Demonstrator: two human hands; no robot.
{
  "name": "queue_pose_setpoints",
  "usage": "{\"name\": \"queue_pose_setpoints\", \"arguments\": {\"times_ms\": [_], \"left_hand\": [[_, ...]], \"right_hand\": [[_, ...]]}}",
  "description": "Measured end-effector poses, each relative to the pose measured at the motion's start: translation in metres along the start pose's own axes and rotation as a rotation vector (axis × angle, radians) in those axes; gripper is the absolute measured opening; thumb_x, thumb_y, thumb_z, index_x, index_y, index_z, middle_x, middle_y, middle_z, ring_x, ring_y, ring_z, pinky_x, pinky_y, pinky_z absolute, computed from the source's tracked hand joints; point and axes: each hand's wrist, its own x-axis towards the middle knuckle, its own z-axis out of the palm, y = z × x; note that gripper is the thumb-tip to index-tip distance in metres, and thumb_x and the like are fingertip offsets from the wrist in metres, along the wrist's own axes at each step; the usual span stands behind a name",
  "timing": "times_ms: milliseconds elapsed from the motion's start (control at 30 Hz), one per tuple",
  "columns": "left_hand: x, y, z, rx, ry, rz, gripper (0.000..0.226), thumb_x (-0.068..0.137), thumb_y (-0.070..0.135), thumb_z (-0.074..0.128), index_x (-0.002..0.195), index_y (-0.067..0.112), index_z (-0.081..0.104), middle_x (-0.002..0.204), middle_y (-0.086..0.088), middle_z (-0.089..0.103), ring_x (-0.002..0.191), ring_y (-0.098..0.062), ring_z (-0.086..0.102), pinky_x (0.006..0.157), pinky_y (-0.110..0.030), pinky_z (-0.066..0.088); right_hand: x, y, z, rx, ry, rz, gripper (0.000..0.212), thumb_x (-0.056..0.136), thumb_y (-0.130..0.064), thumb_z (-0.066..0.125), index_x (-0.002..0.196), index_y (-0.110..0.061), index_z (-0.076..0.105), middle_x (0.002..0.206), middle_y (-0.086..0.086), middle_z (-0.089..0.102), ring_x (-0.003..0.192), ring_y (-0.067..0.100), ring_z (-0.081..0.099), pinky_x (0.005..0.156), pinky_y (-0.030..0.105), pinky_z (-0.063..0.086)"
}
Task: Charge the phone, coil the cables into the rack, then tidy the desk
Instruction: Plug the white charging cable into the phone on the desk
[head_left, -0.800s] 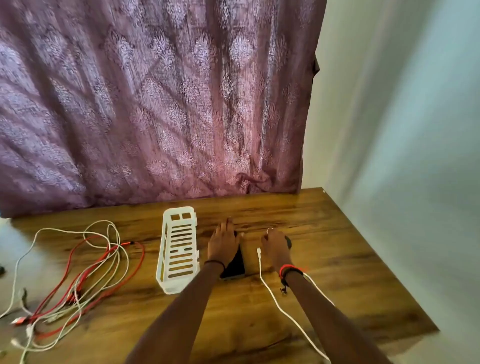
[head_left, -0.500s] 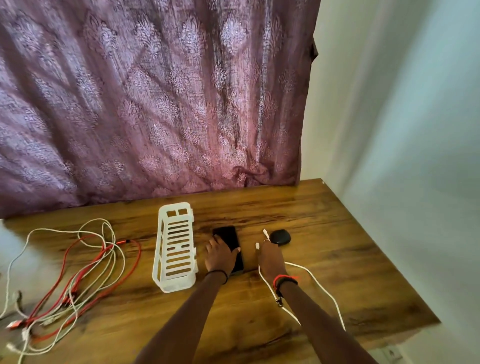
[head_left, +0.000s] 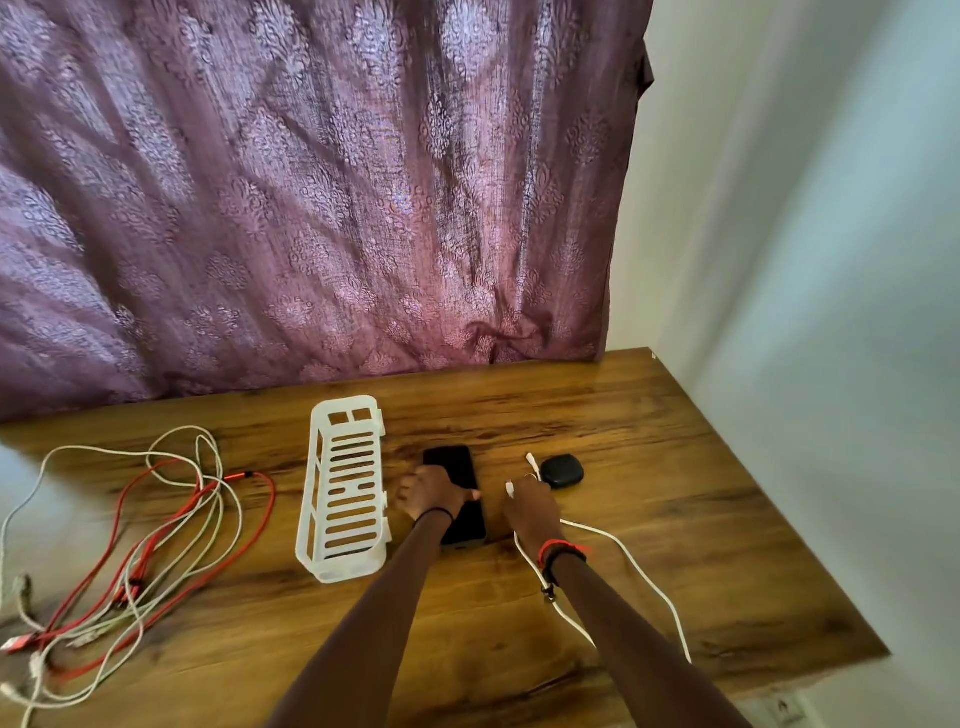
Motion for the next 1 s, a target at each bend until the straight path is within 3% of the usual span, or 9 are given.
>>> {"name": "queue_pose_setpoints", "arguments": {"times_ms": [100, 233, 333, 467, 533, 633, 800, 933, 1000], "left_hand": [[0.006, -0.003, 0.0, -0.047, -0.015, 0.021, 0.087, 0.056, 0.055, 0.081, 0.12, 0.006, 0.047, 0.128, -0.02, 0.047, 0.118, -0.035, 0.044, 0.098, -0.046, 0.043], [-0.004, 0.002, -0.006, -0.255, -0.074, 0.036, 0.105, 0.064, 0.036, 0.084, 0.137, -0.002, 0.02, 0.14, -0.021, 0.027, 0.129, -0.035, 0.035, 0.102, -0.042, 0.039], [-0.006, 0.003, -0.004, -0.474, -0.113, 0.032, 0.102, 0.067, 0.017, 0.083, 0.137, -0.003, 0.012, 0.137, -0.021, 0.041, 0.126, -0.035, 0.042, 0.099, -0.042, 0.041], [-0.002, -0.002, -0.008, -0.651, -0.133, 0.054, 0.075, 0.071, 0.007, 0.079, 0.128, -0.003, 0.03, 0.125, -0.02, 0.052, 0.118, -0.034, 0.051, 0.091, -0.039, 0.046], [0.002, -0.006, -0.009, -0.759, -0.15, 0.061, 0.063, 0.072, 0.003, 0.077, 0.124, -0.001, 0.042, 0.122, -0.018, 0.056, 0.112, -0.032, 0.055, 0.086, -0.039, 0.048], [0.011, -0.01, -0.007, -0.823, -0.206, 0.069, 0.054, 0.072, 0.002, 0.076, 0.121, 0.003, 0.053, 0.115, -0.017, 0.063, 0.101, -0.03, 0.061, 0.081, -0.038, 0.052], [0.01, -0.005, -0.015, -0.911, -0.283, 0.057, 0.047, 0.072, 0.006, 0.077, 0.115, 0.006, 0.059, 0.108, -0.014, 0.066, 0.098, -0.031, 0.062, 0.079, -0.04, 0.053], [0.018, 0.009, -0.027, -1.076, -0.331, 0.051, 0.07, 0.056, 0.021, 0.089, 0.116, 0.004, 0.058, 0.112, -0.015, 0.066, 0.101, -0.03, 0.063, 0.088, -0.047, 0.053], [0.019, 0.018, -0.037, -1.166, -0.327, 0.058, 0.066, 0.058, 0.018, 0.088, 0.115, 0.001, 0.059, 0.113, -0.015, 0.066, 0.103, -0.03, 0.062, 0.091, -0.045, 0.051]], "right_hand": [[0.001, -0.001, -0.001, 0.054, -0.022, 0.048, 0.026, 0.094, -0.019, 0.044, 0.102, 0.0, 0.059, 0.111, 0.016, 0.063, 0.104, 0.031, 0.059, 0.083, 0.034, 0.046], [0.005, -0.003, -0.006, 0.196, -0.054, 0.14, 0.019, 0.092, -0.02, 0.051, 0.101, -0.003, 0.053, 0.11, 0.017, 0.063, 0.105, 0.032, 0.06, 0.083, 0.035, 0.047], [0.007, -0.001, -0.007, 0.49, -0.106, 0.207, 0.009, 0.089, -0.009, 0.054, 0.084, -0.008, 0.047, 0.084, 0.011, 0.064, 0.085, 0.03, 0.065, 0.083, 0.046, 0.054], [0.004, 0.002, -0.012, 0.763, -0.129, 0.261, 0.009, 0.087, -0.004, 0.053, 0.082, -0.011, 0.05, 0.074, 0.009, 0.065, 0.06, 0.022, 0.062, 0.068, 0.039, 0.056], [0.002, 0.001, -0.018, 0.841, -0.149, 0.236, 0.003, 0.089, -0.006, 0.056, 0.086, -0.006, 0.055, 0.072, 0.011, 0.062, 0.056, 0.02, 0.059, 0.058, 0.031, 0.052], [0.0, 0.0, -0.025, 0.914, -0.167, 0.193, 0.01, 0.089, -0.013, 0.06, 0.093, -0.003, 0.06, 0.07, 0.01, 0.063, 0.056, 0.018, 0.06, 0.056, 0.027, 0.052], [0.0, -0.01, -0.043, 0.952, -0.145, 0.187, 0.014, 0.087, -0.013, 0.065, 0.078, -0.002, 0.062, 0.068, 0.01, 0.063, 0.056, 0.016, 0.061, 0.049, 0.021, 0.05], [-0.003, -0.02, -0.063, 0.982, -0.139, 0.136, 0.012, 0.084, -0.013, 0.069, 0.076, -0.005, 0.065, 0.07, 0.012, 0.066, 0.056, 0.016, 0.062, 0.052, 0.022, 0.051], [-0.006, -0.027, -0.076, 1.011, -0.144, 0.092, 0.012, 0.083, -0.015, 0.07, 0.081, -0.004, 0.067, 0.074, 0.013, 0.067, 0.061, 0.016, 0.063, 0.055, 0.022, 0.051]]}}
